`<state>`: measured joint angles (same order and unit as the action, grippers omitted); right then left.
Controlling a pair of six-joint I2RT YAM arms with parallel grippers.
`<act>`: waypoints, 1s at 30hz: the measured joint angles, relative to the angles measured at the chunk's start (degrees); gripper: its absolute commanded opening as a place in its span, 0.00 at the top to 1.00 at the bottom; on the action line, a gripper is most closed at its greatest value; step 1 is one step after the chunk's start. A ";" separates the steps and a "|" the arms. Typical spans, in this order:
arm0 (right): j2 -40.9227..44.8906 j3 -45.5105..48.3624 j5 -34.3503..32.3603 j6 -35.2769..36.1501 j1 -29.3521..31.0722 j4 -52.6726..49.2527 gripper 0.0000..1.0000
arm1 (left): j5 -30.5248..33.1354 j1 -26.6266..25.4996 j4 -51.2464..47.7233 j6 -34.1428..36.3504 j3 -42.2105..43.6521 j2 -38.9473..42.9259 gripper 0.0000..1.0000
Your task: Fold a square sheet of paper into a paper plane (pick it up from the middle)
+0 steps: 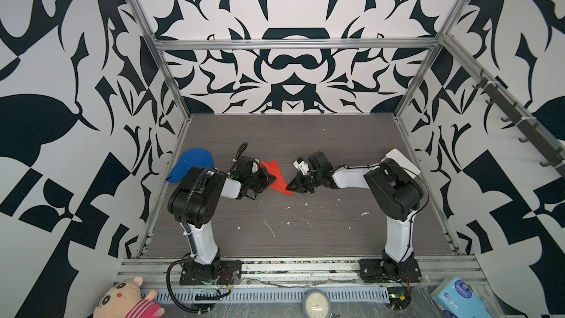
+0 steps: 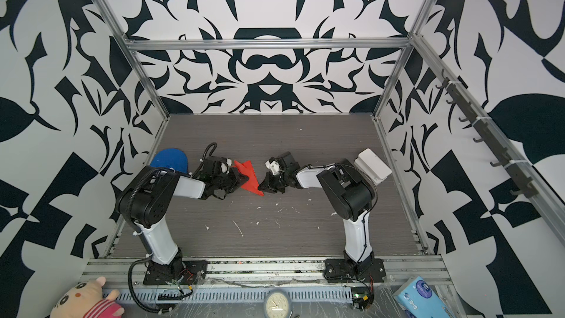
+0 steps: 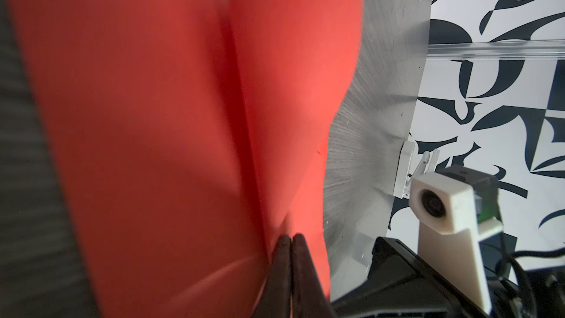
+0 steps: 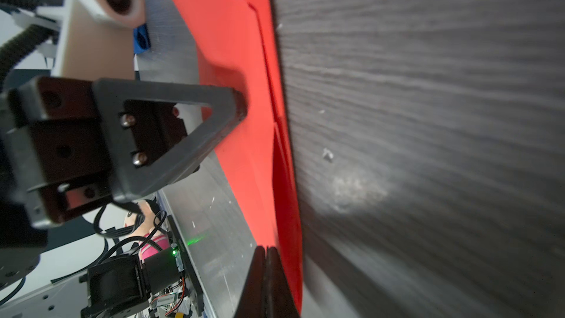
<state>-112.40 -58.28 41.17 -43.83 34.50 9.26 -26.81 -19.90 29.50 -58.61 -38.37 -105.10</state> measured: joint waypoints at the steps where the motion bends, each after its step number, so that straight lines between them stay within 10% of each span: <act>1: 0.02 0.22 0.15 0.11 0.00 0.07 0.96 | 0.00 0.00 0.07 -0.02 0.00 -0.04 0.94; 30: -0.35 2.95 0.63 5.09 -0.31 -0.28 0.99 | -0.04 0.00 1.16 -0.07 0.02 -0.50 0.94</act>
<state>-112.75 -55.33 41.80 -38.74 34.20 8.97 -26.85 -19.90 30.65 -58.67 -38.35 -105.60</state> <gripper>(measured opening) 0.048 0.063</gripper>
